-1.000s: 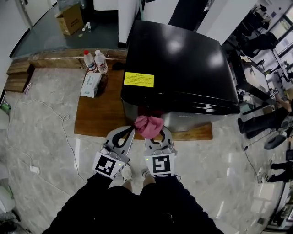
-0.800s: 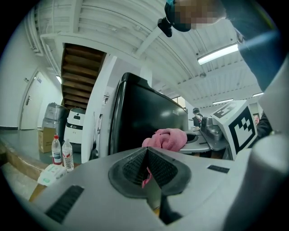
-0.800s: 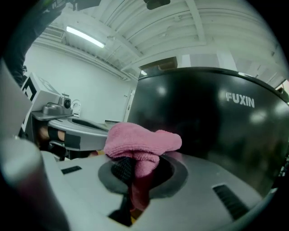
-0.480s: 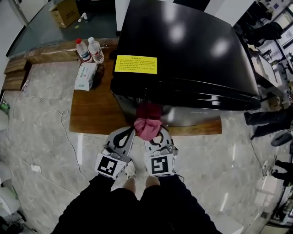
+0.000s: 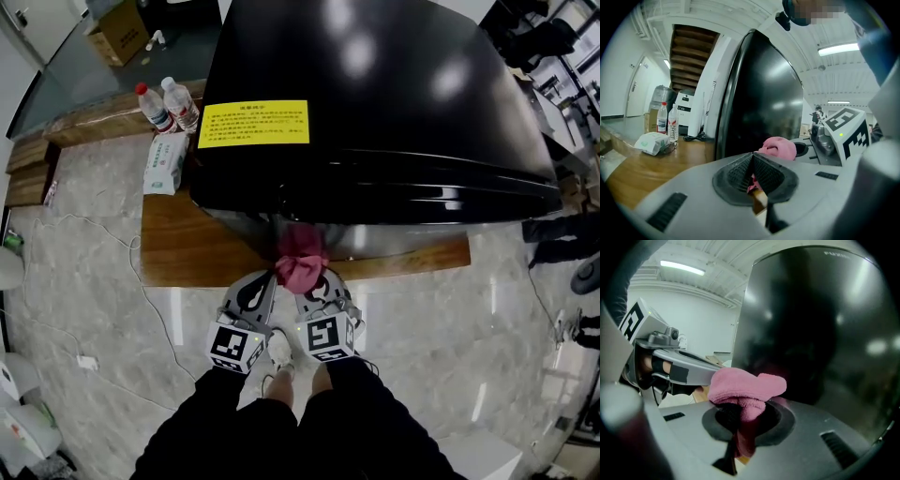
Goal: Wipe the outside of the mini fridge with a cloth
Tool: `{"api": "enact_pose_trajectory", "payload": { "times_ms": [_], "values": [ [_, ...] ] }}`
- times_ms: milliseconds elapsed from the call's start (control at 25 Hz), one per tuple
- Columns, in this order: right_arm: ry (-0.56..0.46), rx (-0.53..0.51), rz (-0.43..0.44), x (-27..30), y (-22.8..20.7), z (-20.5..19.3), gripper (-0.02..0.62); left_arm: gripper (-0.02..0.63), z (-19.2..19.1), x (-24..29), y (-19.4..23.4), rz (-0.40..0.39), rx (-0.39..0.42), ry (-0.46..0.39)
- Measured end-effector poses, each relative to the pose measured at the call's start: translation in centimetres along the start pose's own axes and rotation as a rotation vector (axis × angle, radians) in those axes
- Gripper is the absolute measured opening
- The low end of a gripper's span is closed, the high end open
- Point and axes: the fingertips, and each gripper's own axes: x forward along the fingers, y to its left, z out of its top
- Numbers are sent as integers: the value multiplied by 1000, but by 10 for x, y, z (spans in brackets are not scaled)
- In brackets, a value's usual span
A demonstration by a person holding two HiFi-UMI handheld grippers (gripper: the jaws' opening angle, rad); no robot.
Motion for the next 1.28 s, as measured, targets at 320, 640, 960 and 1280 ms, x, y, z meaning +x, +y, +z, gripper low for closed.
{"api": "enact_pose_trajectory", "payload": {
  "times_ms": [320,640,960,1280],
  "values": [
    [111,68,32,30,14,-48,58,6,-39,24,8,9,-59,87],
    [90,116,49,3,14,-20,58,6,-11,-1,-5,-28,11,84],
    [-136,169,-187,-125,-53,100,60,6,130,-29,-98,-173,72,-94],
    [-295,78,-452,-238,-152,180,60,6,241,-8,-184,-287,107,-227]
  ]
}}
